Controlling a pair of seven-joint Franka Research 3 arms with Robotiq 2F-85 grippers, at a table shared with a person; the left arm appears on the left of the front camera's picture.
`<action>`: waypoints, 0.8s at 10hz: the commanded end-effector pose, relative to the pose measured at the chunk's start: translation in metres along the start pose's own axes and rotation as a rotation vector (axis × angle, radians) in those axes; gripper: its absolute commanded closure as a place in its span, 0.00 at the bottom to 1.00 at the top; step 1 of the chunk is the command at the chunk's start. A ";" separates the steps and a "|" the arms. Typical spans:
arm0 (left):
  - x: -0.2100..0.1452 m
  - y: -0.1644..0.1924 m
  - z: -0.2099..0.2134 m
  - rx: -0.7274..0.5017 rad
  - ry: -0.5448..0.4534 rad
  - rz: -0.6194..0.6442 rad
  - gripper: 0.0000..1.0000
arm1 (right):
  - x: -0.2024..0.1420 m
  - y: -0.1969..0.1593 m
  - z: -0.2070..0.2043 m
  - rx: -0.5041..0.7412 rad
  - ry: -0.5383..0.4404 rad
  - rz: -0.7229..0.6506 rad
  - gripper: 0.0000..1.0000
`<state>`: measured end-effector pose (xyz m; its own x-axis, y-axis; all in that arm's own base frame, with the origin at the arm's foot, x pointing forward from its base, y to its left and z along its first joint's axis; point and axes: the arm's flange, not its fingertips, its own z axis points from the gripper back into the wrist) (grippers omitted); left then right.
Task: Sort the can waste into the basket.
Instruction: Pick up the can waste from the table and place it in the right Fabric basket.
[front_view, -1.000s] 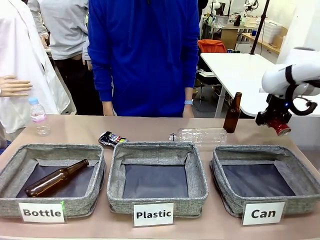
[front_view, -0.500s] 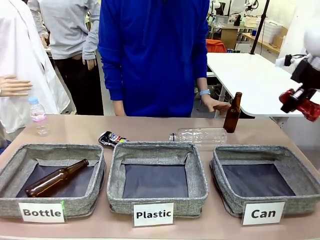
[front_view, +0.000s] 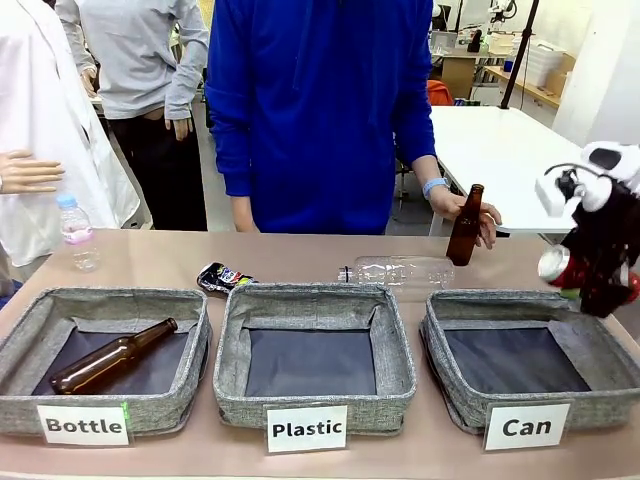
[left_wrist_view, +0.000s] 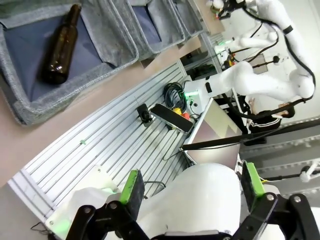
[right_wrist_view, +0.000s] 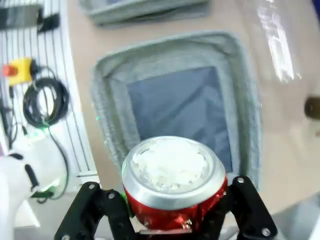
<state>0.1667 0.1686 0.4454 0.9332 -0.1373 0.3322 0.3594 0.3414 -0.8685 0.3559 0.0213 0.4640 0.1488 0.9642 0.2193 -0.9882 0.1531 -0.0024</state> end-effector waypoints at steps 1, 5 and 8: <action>0.002 -0.003 0.003 -0.019 -0.009 0.007 0.00 | -0.005 0.021 -0.016 -0.030 -0.005 0.133 1.00; 0.002 -0.003 0.003 -0.019 -0.009 0.007 0.00 | -0.016 0.044 -0.031 -0.066 -0.029 0.067 1.00; 0.002 -0.003 0.003 -0.019 -0.009 0.007 0.00 | -0.014 0.042 -0.035 -0.105 -0.036 -0.007 0.23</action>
<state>0.1669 0.1686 0.4452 0.9334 -0.1372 0.3315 0.3587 0.3407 -0.8691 0.3463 0.0180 0.4606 0.1077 0.9628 0.2480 -0.9891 0.1289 -0.0706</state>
